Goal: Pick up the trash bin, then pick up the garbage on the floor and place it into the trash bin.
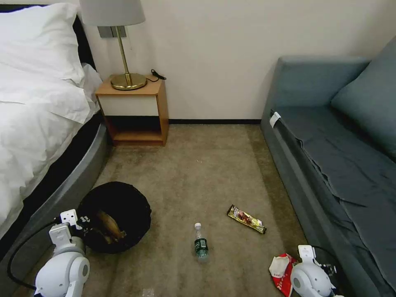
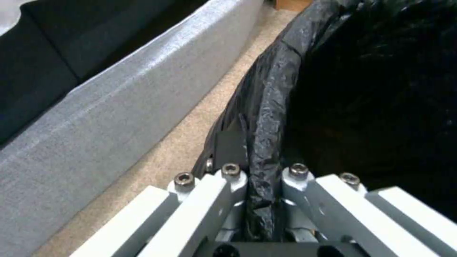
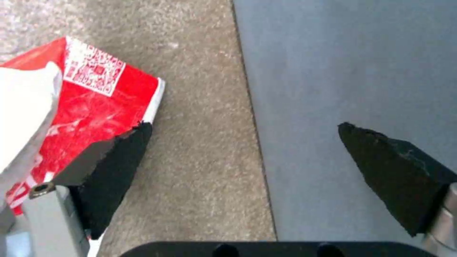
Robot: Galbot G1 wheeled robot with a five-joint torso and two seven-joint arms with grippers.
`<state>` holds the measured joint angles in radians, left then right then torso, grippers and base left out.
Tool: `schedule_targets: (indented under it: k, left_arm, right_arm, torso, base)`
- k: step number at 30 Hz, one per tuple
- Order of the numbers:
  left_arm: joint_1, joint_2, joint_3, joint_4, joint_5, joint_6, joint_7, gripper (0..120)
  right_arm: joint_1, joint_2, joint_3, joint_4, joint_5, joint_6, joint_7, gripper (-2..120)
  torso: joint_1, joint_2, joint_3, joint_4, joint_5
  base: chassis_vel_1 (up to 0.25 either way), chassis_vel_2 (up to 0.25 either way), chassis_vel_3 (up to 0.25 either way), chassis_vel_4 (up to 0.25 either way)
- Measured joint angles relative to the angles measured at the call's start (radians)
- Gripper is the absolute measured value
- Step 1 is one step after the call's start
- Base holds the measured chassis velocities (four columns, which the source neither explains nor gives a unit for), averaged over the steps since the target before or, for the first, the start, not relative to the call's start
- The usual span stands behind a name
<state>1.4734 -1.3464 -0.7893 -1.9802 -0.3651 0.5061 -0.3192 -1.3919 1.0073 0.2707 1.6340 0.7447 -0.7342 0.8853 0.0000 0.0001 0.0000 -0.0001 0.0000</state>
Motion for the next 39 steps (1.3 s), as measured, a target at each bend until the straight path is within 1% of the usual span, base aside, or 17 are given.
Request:
schedule_targets:
  k: [11, 21, 25, 27, 29, 32, 33, 36, 37, 38, 39]
  left_arm:
    - [0.004, 0.001, 0.002, 0.002, 0.004, -0.010, 0.001, 3]
    - [0.011, 0.005, -0.007, 0.000, 0.008, -0.016, 0.002, 3]
    - [0.014, 0.007, -0.010, -0.001, 0.008, -0.017, 0.002, 3]
    - [0.014, 0.007, -0.013, -0.002, 0.008, -0.017, 0.002, 3]
    - [0.015, 0.007, -0.014, -0.002, 0.008, -0.018, 0.002, 3]
    - [0.014, 0.008, -0.016, -0.002, 0.008, -0.018, 0.002, 3]
    - [0.014, 0.008, -0.016, -0.002, 0.008, -0.018, 0.002, 3]
    - [0.012, 0.008, -0.016, -0.002, 0.008, -0.018, 0.002, 3]
    - [0.012, 0.008, -0.016, -0.002, 0.008, -0.018, 0.002, 3]
    - [0.012, 0.007, -0.016, -0.001, 0.008, -0.018, 0.002, 3]
    - [0.012, 0.006, -0.015, 0.001, 0.008, -0.018, 0.002, 3]
  right_arm:
    - [-0.007, 0.015, 0.000, 0.001, 0.003, -0.001, 0.000, 100]
    - [0.013, 0.032, -0.014, -0.061, -0.029, 0.025, -0.014, 100]
    - [0.024, 0.034, -0.018, -0.084, -0.032, 0.034, -0.019, 97]
    - [0.028, 0.036, -0.023, -0.092, -0.033, 0.037, -0.022, 88]
    - [0.030, 0.038, -0.024, -0.095, -0.034, 0.038, -0.023, 86]
    - [0.038, 0.045, -0.030, -0.111, -0.041, 0.046, -0.028, 77]
    - [0.038, 0.045, -0.030, -0.111, -0.041, 0.046, -0.028, 77]
    - [0.040, 0.046, -0.033, -0.114, -0.046, 0.051, -0.032, 62]
    - [0.040, 0.046, -0.033, -0.114, -0.046, 0.051, -0.032, 62]
    - [0.041, 0.046, -0.035, -0.114, -0.047, 0.051, -0.033, 59]
    - [0.042, 0.047, -0.036, -0.114, -0.047, 0.052, -0.033, 53]
  torso:
    - [0.000, 0.000, 0.000, 0.0001, -0.0001]
    - [0.000, 0.000, 0.000, 0.0001, 0.0001]
    - [0.000, 0.000, 0.000, 0.0002, 0.0000]
    - [0.000, 0.000, 0.000, 0.0001, 0.0000]
    - [0.000, 0.000, 0.000, 0.0001, 0.0000]
    - [0.000, 0.000, 0.000, 0.0002, 0.0001]
    - [0.000, 0.000, 0.000, 0.0002, 0.0001]
    - [0.000, 0.000, 0.000, 0.0001, 0.0000]
    - [0.000, 0.000, 0.000, 0.0001, 0.0000]
    - [0.000, 0.000, 0.000, 0.0001, 0.0000]
    - [0.000, 0.000, 0.000, 0.0001, 0.0000]
  base:
    - [0.000, 0.000, 0.000, 0.000]
    - [0.000, 0.000, 0.000, 0.000]
    - [0.000, 0.000, 0.000, 0.000]
    - [0.000, 0.000, 0.000, 0.000]
    - [0.000, 0.000, 0.000, 0.000]
    - [0.000, 0.000, 0.000, 0.000]
    - [0.000, 0.000, 0.000, 0.000]
    - [0.000, 0.000, 0.000, 0.000]
    - [0.000, 0.000, 0.000, 0.000]
    - [0.000, 0.000, 0.000, 0.000]
    - [0.000, 0.000, 0.000, 0.000]
